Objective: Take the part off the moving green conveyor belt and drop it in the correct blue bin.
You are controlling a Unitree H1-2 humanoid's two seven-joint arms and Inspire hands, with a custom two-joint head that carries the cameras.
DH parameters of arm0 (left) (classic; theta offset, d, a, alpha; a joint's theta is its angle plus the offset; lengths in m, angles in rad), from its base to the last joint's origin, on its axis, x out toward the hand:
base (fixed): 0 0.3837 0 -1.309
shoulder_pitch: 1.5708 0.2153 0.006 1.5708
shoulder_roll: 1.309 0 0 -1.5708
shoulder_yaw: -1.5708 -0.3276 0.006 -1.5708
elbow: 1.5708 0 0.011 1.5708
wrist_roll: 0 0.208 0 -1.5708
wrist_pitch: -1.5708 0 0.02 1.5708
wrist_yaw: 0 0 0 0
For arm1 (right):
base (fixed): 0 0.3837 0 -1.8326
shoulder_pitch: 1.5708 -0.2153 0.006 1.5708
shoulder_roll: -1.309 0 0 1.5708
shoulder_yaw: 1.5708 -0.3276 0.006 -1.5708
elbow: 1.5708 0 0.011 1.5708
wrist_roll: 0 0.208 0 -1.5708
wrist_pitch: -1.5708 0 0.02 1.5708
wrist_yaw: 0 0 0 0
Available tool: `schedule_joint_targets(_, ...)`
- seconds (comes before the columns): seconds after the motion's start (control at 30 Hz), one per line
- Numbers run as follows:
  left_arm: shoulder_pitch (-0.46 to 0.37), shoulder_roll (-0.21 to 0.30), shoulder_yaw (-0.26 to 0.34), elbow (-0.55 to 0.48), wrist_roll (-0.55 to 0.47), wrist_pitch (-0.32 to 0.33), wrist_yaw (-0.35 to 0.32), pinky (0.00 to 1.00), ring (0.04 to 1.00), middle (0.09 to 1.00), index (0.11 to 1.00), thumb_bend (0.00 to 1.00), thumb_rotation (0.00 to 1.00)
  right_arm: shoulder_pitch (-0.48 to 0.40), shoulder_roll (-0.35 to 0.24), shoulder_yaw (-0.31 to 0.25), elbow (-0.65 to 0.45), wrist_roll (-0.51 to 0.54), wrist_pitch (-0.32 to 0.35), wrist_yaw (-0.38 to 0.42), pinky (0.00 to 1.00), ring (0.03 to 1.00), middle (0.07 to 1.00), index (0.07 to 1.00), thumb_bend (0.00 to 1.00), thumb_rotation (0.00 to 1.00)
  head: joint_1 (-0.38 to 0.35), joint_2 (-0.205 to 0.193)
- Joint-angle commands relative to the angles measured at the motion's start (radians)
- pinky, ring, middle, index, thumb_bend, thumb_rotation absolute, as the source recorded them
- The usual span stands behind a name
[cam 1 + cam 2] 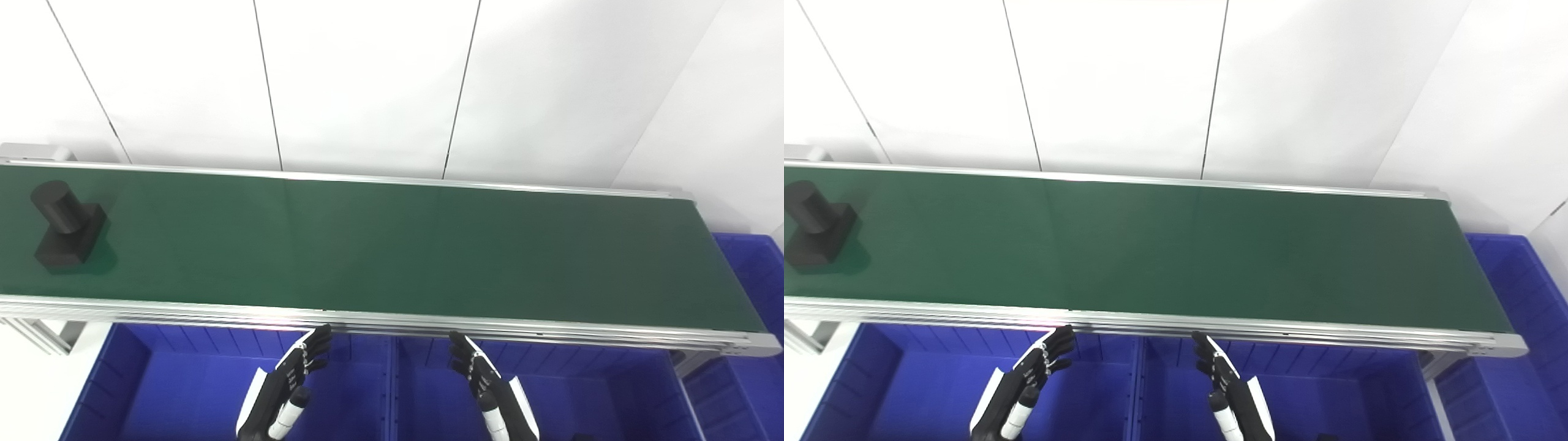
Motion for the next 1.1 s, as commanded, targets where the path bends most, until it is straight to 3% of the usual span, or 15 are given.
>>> schedule_joint_targets(0.0,-0.008,0.004,-0.001,-0.023,0.006,-0.04,0.011,0.83,0.877,0.886,0.865,0.91,0.95,-0.011,0.003,0.003,-0.028,0.001,-0.052,-0.006,0.89,0.931,0.941,0.907,0.88,1.0,-0.004,0.006)
schedule_joint_targets(0.5,-0.007,0.012,0.002,-0.033,0.007,-0.04,0.005,0.83,0.885,0.897,0.876,0.9,0.97,-0.013,0.003,0.018,-0.028,0.001,-0.052,-0.02,0.9,0.933,0.939,0.904,0.91,1.0,-0.013,0.016)
schedule_joint_targets(0.83,-0.004,0.008,0.008,-0.054,0.003,-0.039,0.004,0.83,0.883,0.893,0.872,0.9,0.95,-0.015,-0.001,0.021,-0.048,-0.004,-0.052,-0.025,0.89,0.931,0.941,0.908,0.87,1.0,-0.014,0.057)
schedule_joint_targets(1.07,-0.01,0.009,0.013,-0.07,-0.007,-0.039,-0.008,0.82,0.881,0.892,0.87,0.89,0.95,-0.026,0.001,0.016,-0.059,-0.001,-0.052,-0.022,0.88,0.927,0.94,0.902,0.84,1.0,-0.013,0.117)
